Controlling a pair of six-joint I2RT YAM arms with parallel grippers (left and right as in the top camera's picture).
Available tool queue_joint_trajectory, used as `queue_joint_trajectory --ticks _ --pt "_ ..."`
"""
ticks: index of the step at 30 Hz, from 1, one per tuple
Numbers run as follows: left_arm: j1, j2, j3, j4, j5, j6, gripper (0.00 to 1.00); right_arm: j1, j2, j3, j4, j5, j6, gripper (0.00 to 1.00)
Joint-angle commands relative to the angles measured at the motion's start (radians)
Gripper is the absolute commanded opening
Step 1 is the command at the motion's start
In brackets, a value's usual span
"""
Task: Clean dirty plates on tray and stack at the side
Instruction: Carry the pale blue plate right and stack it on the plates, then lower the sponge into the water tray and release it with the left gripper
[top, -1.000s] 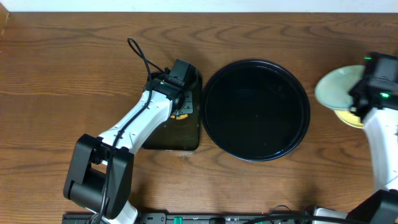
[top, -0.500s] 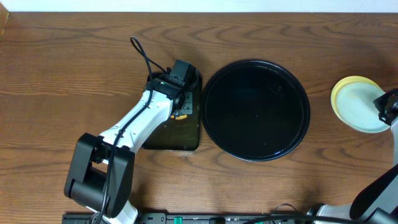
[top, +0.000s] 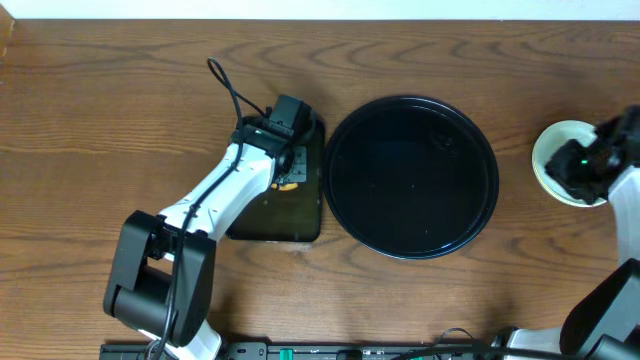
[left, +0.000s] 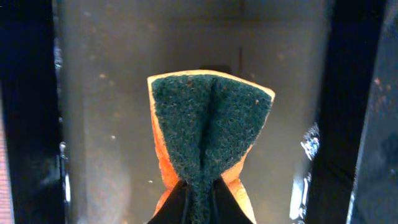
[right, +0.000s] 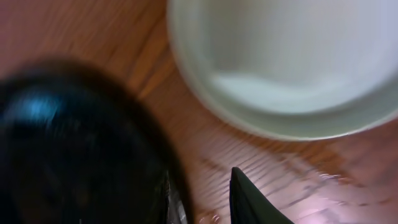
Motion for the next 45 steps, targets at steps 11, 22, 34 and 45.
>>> queue_joint_trajectory --ticks 11,22,34,45 --pt "0.026 0.132 -0.005 0.082 0.068 0.075 0.08 0.165 -0.002 0.006 -0.012 -0.042 -0.084 0.30" --pt "0.094 0.194 -0.005 0.031 0.041 0.077 0.30 0.177 -0.002 0.006 -0.016 -0.039 -0.103 0.31" --pt "0.107 0.187 -0.005 -0.016 0.165 0.077 0.17 0.177 -0.002 0.006 -0.016 -0.017 -0.103 0.30" --pt "0.109 0.125 0.035 0.055 0.161 0.097 0.52 0.177 -0.002 0.006 -0.016 -0.016 -0.103 0.30"
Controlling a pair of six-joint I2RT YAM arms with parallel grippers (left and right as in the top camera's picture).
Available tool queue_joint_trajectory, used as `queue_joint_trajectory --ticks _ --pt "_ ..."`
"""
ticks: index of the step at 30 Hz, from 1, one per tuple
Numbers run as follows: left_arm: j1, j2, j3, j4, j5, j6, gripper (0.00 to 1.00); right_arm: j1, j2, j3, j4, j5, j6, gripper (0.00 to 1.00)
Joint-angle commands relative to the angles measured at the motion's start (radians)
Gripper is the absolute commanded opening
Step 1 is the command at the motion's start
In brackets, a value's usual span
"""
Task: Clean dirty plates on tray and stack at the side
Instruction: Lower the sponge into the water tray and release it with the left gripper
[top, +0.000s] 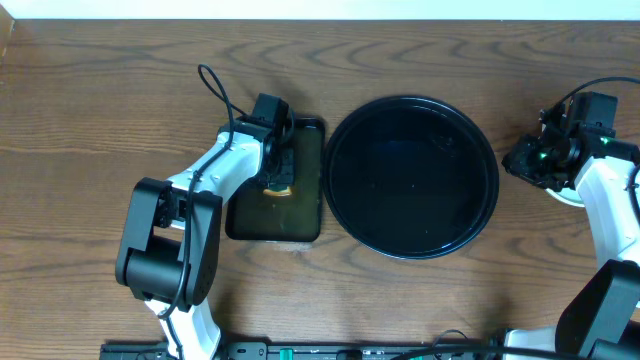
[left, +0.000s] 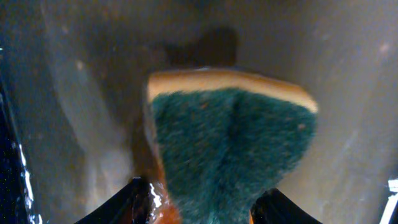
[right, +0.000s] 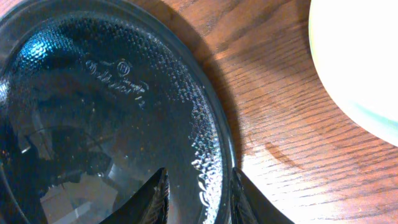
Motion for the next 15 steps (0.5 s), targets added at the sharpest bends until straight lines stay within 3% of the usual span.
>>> queue_joint_trajectory --ticks 1,13,15 --pt "0.000 -0.025 0.024 0.037 0.016 0.018 0.52 0.005 -0.002 0.006 -0.002 0.006 -0.016 0.31" --pt "0.000 0.011 -0.001 0.164 0.010 0.017 0.55 0.005 -0.002 0.006 -0.021 0.006 -0.016 0.31" --pt "0.000 0.021 -0.001 0.162 0.010 0.017 0.48 0.005 -0.002 0.006 -0.022 0.006 -0.016 0.30"
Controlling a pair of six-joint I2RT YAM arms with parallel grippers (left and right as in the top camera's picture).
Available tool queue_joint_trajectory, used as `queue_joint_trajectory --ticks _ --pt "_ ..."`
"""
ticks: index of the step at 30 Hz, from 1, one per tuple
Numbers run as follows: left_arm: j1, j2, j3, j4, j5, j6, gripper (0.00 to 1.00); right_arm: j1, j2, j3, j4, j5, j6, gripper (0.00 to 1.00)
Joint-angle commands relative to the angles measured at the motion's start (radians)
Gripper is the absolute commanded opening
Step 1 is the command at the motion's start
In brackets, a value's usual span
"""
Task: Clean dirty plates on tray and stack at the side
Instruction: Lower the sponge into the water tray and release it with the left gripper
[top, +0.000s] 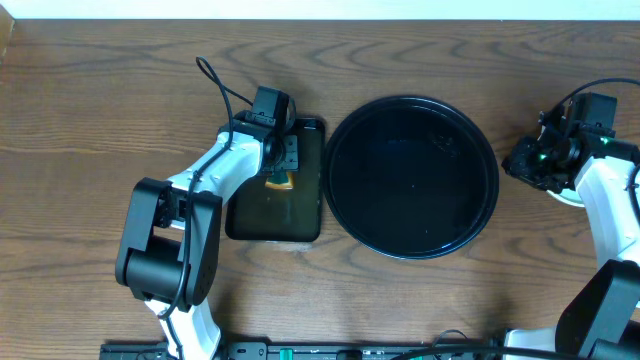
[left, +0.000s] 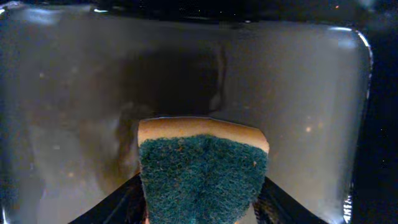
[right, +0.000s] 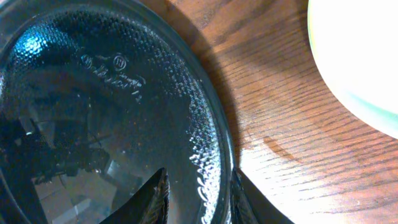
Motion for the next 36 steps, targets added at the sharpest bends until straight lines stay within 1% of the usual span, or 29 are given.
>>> queue_joint_trajectory --ticks 1,2,3,9,10,11,12,14,18,19,23,26,33,34,35,36 --pt "0.001 0.025 -0.002 0.002 -0.005 0.017 0.32 0.005 -0.002 0.006 -0.004 0.002 -0.015 0.31" --pt "0.001 0.025 -0.002 0.001 -0.005 0.018 0.10 0.005 -0.002 0.006 -0.005 0.002 -0.015 0.31" --pt "0.001 0.025 -0.002 0.000 -0.005 0.017 0.07 0.005 -0.002 0.006 -0.005 0.002 -0.015 0.31" --pt "0.003 0.014 -0.001 -0.023 -0.006 0.022 0.07 0.005 -0.002 0.006 -0.005 0.002 -0.016 0.31" --pt "0.003 0.008 -0.001 -0.025 -0.006 0.021 0.09 0.005 -0.002 0.006 -0.005 0.002 -0.016 0.31" --pt "0.003 0.002 -0.001 -0.029 -0.006 0.021 0.17 0.005 -0.002 0.006 -0.005 0.002 -0.020 0.30" --pt "0.003 -0.012 -0.001 -0.037 -0.006 0.021 0.32 0.005 -0.002 0.006 -0.005 0.002 -0.023 0.31" --pt "0.003 -0.035 -0.001 -0.054 -0.006 0.021 0.47 0.005 -0.002 0.006 -0.007 0.002 -0.023 0.31" --pt "0.003 -0.101 -0.001 -0.108 -0.005 0.021 0.60 0.005 -0.002 0.006 -0.008 0.010 -0.031 0.31" --pt "0.003 -0.115 -0.001 -0.125 -0.005 0.020 0.61 0.005 -0.002 0.006 -0.008 0.013 -0.031 0.31" --pt "0.003 -0.121 -0.002 -0.183 -0.005 0.015 0.60 0.005 -0.002 0.006 -0.009 0.013 -0.031 0.30" --pt "0.000 -0.104 -0.002 -0.196 0.003 0.009 0.54 0.005 -0.002 0.006 -0.013 0.013 -0.031 0.31" --pt "-0.001 -0.022 -0.006 -0.206 0.008 -0.018 0.54 0.005 -0.002 0.006 -0.023 0.013 -0.031 0.31" --pt "-0.002 -0.005 -0.007 -0.212 0.026 -0.017 0.52 0.005 -0.002 0.006 -0.023 0.013 -0.031 0.31" --pt "-0.002 0.008 -0.008 -0.216 0.048 -0.017 0.45 0.005 -0.002 0.006 -0.023 0.013 -0.031 0.31" --pt "-0.002 0.019 -0.008 -0.220 0.071 -0.017 0.35 0.005 -0.002 0.006 -0.023 0.013 -0.031 0.30"
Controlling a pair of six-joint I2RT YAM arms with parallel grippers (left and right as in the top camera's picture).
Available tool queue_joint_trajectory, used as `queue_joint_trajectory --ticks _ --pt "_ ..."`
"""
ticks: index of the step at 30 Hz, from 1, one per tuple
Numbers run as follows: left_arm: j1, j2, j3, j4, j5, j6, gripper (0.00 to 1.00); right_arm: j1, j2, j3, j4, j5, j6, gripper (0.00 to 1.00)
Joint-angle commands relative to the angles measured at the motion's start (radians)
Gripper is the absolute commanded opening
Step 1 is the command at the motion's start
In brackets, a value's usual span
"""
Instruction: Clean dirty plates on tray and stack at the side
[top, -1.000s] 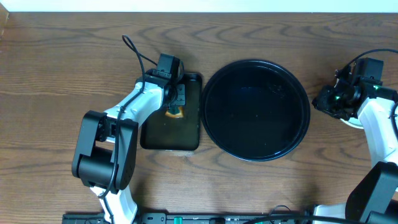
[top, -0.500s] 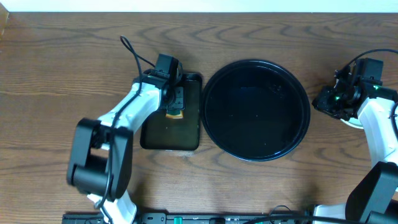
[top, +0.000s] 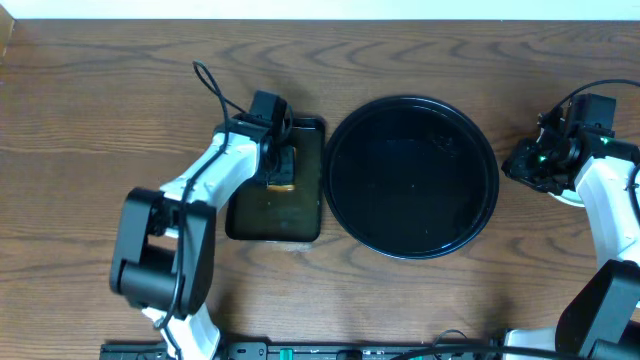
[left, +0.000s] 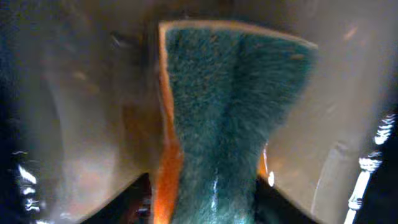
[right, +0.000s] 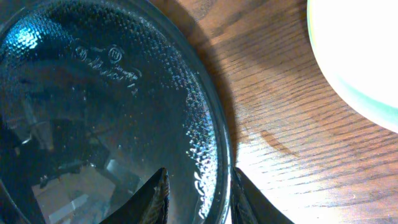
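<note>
My left gripper is shut on an orange sponge with a green scrub face, which is pinched narrow between the fingers. It holds the sponge down in a rectangular black basin of murky water. A large round black tray lies mid-table, its textured rim glistening wet. My right gripper stands open at the tray's right edge with one finger inside the rim and one outside. A white plate sits on the wood just right of the tray, mostly hidden under my right arm in the overhead view.
Bare wooden tabletop stretches left of the basin and along the front. The left arm's cable loops behind the basin. The basin's wet floor fills the left wrist view around the sponge.
The left gripper has shifted slightly in the basin and the sponge now sits squeezed narrower and nearer the basin floor. The right gripper still straddles the tray rim, barely moved.
At first the left gripper held the sponge over the basin while the right gripper hovered at the white plate. Then the right gripper stood at the tray's right rim, fingers either side, and has stayed there. The left gripper has kept the sponge in the water, shifting it about.
</note>
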Motion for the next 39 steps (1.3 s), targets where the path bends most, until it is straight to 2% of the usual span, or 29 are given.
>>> queue_joint_trajectory --ticks 1,2,3,9,10,12,13,14,20,25,27,31,36,37,38,39 --pt "-0.002 0.056 -0.009 -0.023 0.068 -0.008 0.25 0.005 -0.002 0.006 -0.003 0.006 -0.015 0.31" --pt "-0.002 0.060 -0.009 -0.029 0.071 -0.008 0.13 0.005 -0.002 0.006 -0.003 0.006 -0.015 0.31" --pt "-0.002 0.060 -0.009 -0.032 0.070 -0.008 0.08 0.005 -0.002 0.006 -0.003 0.006 -0.015 0.30" --pt "-0.001 0.041 -0.005 -0.028 0.070 -0.007 0.07 0.005 -0.002 0.006 -0.003 0.006 -0.016 0.31" --pt "-0.001 0.035 -0.004 -0.028 0.066 -0.007 0.13 0.005 -0.002 0.006 -0.003 0.006 -0.015 0.31" --pt "-0.001 0.016 0.001 -0.029 0.053 -0.007 0.44 0.005 -0.002 0.006 -0.003 0.006 -0.016 0.30" --pt "-0.001 -0.004 0.005 -0.029 0.039 -0.007 0.53 0.005 -0.002 0.006 -0.003 0.006 -0.016 0.30" --pt "-0.001 -0.017 0.008 -0.029 0.028 -0.007 0.56 0.005 -0.002 0.006 -0.002 0.006 -0.016 0.31" --pt "-0.001 -0.128 0.014 -0.031 -0.005 -0.007 0.70 0.006 -0.002 0.006 -0.002 0.006 -0.044 0.30" --pt "0.000 -0.196 0.014 -0.037 -0.016 -0.008 0.74 0.026 -0.002 0.006 0.013 -0.013 -0.118 0.30" --pt "0.001 -0.237 0.014 -0.040 -0.082 -0.007 0.79 0.063 -0.002 0.006 0.036 -0.040 -0.177 0.30" --pt "0.021 -0.306 0.014 -0.074 -0.137 -0.008 0.81 0.127 -0.002 0.007 0.045 -0.015 -0.213 0.32" --pt "0.069 -0.372 0.014 -0.203 -0.136 -0.018 0.81 0.178 -0.011 0.007 -0.054 0.107 -0.136 0.42" --pt "0.080 -0.382 0.014 -0.246 -0.136 -0.027 0.81 0.181 -0.016 0.007 -0.079 0.117 -0.142 0.65" --pt "0.089 -0.389 0.014 -0.282 -0.136 -0.028 0.81 0.182 -0.022 0.007 -0.096 0.119 -0.156 0.96" --pt "0.099 -0.392 0.014 -0.323 -0.136 -0.028 0.81 0.182 -0.031 0.007 -0.111 0.119 -0.164 0.99"
